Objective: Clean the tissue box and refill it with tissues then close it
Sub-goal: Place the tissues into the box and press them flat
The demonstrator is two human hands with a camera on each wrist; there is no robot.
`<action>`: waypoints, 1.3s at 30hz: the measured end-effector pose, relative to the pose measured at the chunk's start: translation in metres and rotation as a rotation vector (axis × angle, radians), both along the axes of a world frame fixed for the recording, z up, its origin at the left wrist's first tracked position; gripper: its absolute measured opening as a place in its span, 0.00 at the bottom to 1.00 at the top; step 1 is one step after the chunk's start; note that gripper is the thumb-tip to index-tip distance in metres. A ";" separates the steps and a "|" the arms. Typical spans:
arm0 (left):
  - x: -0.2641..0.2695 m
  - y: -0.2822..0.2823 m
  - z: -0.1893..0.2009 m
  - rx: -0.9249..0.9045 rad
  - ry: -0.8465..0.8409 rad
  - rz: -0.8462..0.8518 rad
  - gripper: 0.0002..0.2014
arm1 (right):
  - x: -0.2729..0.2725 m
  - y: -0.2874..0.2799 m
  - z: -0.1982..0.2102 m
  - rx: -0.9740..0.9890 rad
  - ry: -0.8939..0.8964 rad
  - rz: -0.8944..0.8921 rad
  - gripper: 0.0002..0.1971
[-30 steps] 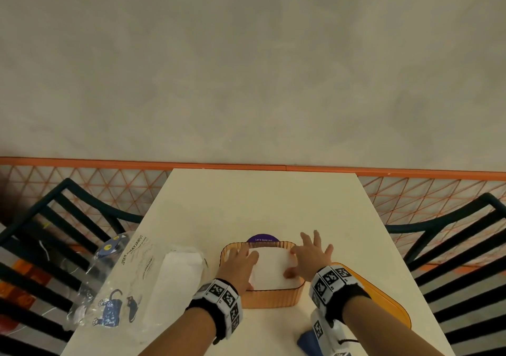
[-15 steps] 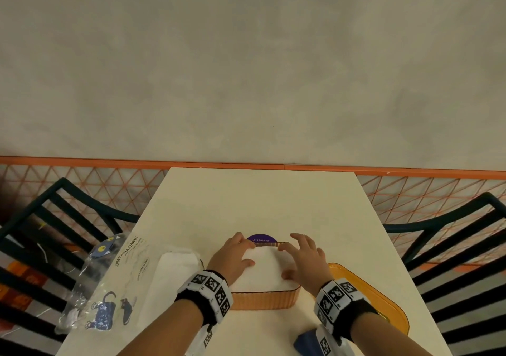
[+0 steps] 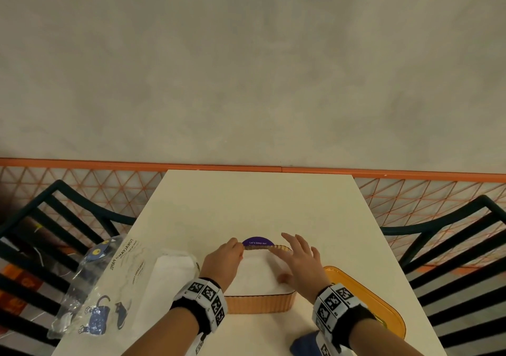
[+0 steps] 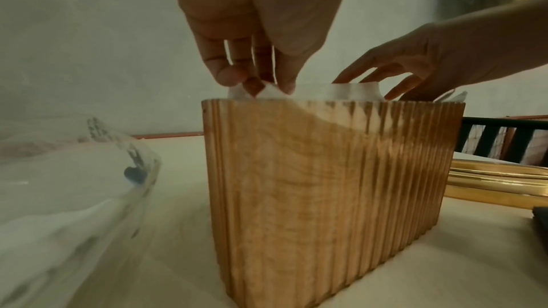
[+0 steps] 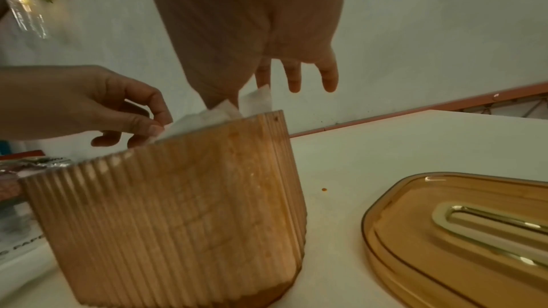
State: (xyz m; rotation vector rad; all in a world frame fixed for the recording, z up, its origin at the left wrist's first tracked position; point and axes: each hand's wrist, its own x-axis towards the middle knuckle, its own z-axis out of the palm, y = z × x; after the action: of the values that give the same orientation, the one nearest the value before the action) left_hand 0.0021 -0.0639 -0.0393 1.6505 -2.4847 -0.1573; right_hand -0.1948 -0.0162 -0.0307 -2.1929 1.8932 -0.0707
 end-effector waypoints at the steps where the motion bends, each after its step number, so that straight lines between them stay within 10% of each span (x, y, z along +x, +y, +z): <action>1: 0.000 0.002 0.001 -0.001 -0.014 -0.010 0.13 | 0.000 -0.002 0.001 0.013 0.008 0.015 0.36; 6: 0.008 0.014 0.005 -0.081 0.006 -0.056 0.10 | 0.008 -0.015 0.008 -0.010 0.028 0.140 0.36; 15: 0.023 0.013 0.002 -0.219 -0.100 -0.198 0.16 | 0.013 -0.016 0.007 -0.269 0.044 0.092 0.07; 39: 0.025 0.003 -0.013 -0.305 0.022 -0.151 0.17 | 0.021 -0.019 -0.002 -0.420 -0.067 0.046 0.14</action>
State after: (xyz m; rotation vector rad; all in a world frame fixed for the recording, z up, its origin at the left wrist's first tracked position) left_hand 0.0267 -0.0613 -0.0520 1.3343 -2.4671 0.1776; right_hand -0.1734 -0.0350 -0.0322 -2.4538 1.9277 -0.5748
